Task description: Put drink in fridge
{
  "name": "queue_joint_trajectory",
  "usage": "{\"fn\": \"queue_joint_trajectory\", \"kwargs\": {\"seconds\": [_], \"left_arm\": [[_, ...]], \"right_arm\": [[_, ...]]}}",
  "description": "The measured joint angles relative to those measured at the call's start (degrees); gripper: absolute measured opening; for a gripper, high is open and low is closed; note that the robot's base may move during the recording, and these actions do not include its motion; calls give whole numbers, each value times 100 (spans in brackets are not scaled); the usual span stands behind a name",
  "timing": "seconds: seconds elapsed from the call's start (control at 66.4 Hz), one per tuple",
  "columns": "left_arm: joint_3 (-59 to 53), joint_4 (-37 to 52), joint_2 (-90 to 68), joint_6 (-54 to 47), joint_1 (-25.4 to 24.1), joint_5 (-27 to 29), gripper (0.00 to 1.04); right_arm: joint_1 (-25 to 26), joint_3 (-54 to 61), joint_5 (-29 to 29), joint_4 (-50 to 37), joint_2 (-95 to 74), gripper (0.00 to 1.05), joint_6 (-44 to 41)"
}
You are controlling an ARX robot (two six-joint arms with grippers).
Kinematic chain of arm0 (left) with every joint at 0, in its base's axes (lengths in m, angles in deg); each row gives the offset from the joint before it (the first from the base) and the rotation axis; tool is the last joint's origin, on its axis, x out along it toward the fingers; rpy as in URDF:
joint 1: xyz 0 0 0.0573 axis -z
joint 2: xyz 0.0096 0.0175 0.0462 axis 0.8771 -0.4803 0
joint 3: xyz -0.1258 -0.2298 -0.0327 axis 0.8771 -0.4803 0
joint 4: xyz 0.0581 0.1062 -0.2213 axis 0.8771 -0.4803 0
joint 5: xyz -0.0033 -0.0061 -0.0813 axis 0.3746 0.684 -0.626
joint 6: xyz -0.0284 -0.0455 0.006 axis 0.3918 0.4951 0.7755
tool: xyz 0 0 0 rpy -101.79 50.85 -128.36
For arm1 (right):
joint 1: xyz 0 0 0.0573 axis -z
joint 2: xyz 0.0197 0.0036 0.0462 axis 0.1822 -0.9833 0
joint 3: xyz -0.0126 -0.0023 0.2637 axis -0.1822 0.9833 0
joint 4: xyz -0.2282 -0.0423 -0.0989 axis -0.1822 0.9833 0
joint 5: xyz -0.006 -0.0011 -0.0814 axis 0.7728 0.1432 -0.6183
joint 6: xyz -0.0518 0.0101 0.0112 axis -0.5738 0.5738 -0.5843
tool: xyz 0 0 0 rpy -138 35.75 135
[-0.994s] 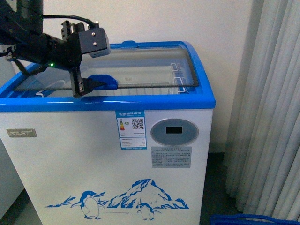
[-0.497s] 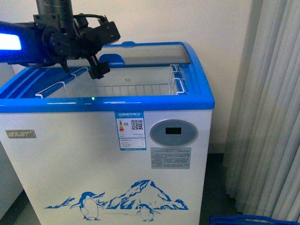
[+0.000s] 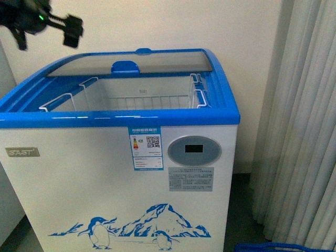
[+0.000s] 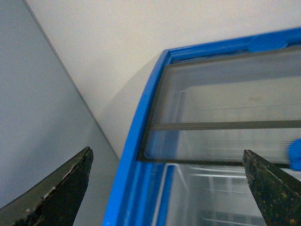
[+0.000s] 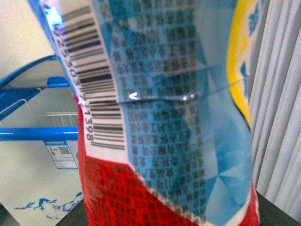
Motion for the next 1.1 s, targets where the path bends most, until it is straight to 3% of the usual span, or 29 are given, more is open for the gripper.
{"fn": "queue_joint_trajectory", "kwargs": {"seconds": [0.211,0.301,0.376,0.437,0.497,0.572,0.677,0.813,1.039,1.099], "left_arm": [[-3381,684,2323,1110,140,-866,96],[-5198,2179,3320,1047,155,-682,81],[-6341,2817,4190,1025,-7,-787,70],[-7178,3034,4942,1010,-190,-938,61],[-7897,3169,5567,1008,-328,-909,51],[-8362,3241,5862,1005,-339,-946,40],[-8841,3252,5978,1003,-339,-979,24],[-9224,3296,6373,1003,-339,-979,3],[-9689,3250,6942,988,-339,-981,3],[-9774,3209,7064,988,-339,-981,3]], "right_arm": [[0,0,20,0,0,43,0],[0,0,0,0,0,43,0],[0,0,2,2,0,43,0],[195,-411,470,942,-284,43,-221],[553,-1233,1143,2573,-914,43,-929],[717,-1770,1281,3375,-1637,43,-1740],[645,-2286,994,2688,-2957,43,-3071],[313,-3508,140,1373,-4894,43,-4583],[-516,-5549,-396,914,-7495,43,-7082],[-684,-5965,-494,1012,-7947,43,-7394]]}}
